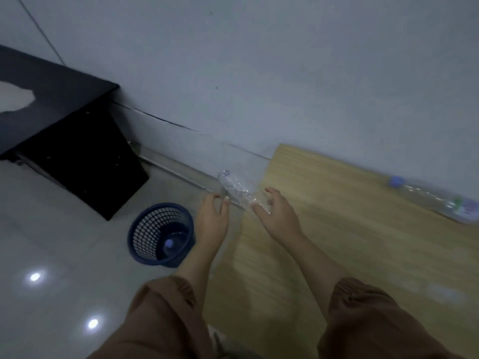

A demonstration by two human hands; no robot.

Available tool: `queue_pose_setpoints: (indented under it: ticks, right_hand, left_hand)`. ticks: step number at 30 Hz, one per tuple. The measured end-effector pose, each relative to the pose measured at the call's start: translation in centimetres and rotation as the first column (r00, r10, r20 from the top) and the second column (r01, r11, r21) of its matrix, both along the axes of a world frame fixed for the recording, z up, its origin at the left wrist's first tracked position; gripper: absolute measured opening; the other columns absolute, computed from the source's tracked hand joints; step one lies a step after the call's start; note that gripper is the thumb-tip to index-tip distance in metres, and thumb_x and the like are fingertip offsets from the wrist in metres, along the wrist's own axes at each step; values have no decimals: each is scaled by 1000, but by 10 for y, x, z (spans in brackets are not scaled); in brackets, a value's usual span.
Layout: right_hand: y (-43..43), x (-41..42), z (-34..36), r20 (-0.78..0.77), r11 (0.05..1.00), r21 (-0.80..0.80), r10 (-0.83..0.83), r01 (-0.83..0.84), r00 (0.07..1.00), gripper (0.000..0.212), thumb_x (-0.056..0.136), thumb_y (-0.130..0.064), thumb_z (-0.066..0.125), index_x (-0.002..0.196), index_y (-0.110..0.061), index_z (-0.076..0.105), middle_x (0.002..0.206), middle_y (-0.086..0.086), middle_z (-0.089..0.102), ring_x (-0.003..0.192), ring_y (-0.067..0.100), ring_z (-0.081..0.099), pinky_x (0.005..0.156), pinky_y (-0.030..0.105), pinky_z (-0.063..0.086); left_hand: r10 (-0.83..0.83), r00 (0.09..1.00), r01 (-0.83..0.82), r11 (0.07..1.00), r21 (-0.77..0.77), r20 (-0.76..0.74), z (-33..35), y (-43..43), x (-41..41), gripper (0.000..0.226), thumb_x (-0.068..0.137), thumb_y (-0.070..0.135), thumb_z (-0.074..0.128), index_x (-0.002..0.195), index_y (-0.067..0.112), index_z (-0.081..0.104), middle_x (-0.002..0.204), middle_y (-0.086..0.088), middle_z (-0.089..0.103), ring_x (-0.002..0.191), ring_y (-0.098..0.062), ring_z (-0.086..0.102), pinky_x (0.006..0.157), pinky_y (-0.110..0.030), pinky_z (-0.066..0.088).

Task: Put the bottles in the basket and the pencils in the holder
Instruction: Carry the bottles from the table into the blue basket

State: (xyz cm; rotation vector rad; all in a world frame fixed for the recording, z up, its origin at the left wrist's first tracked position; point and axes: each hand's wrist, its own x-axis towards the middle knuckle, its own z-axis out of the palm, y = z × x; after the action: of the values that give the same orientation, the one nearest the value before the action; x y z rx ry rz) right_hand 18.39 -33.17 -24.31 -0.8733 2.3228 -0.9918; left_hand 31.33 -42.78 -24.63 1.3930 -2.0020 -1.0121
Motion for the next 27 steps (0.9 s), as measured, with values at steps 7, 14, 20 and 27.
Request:
queue_pose_setpoints:
  ticks: [7,14,20,27]
  right_hand:
    - [-147,82,-56,409,992,115,-9,-42,912,64,82,-52,63,134,-17,48,122,6,59,99,27,63,66,37,59]
    - [-222,115,-150,707,934,353,-231,-51,668,67,84,-45,67,136,-8,48,130,16,57,110,33,60,81,42,57]
    - [-276,133,-217,692,877,475,-320,-75,647,73,84,-39,69,140,0,42,139,19,49,121,37,54,68,36,55]
    - [-325,149,-263,662,881,469,-305,-61,685,64,91,-31,61,145,-7,36,143,17,46,124,35,51,97,38,50]
  left_hand:
    - [140,985,-143,989,24,97,-29,-131,99,28,96,31,51,114,10,57,118,-13,60,96,-25,58,77,-31,45]
    - [153,967,-177,978,109,202,-78,-218,147,33,96,26,52,122,5,53,124,-16,57,109,-30,56,83,-31,41]
    - [146,963,-182,973,145,227,-124,-259,156,36,95,26,54,126,7,51,128,-15,56,111,-29,55,82,-27,39]
    - [139,962,-175,975,136,236,-161,-275,171,37,94,26,55,126,9,51,127,-14,56,111,-27,55,84,-28,41]
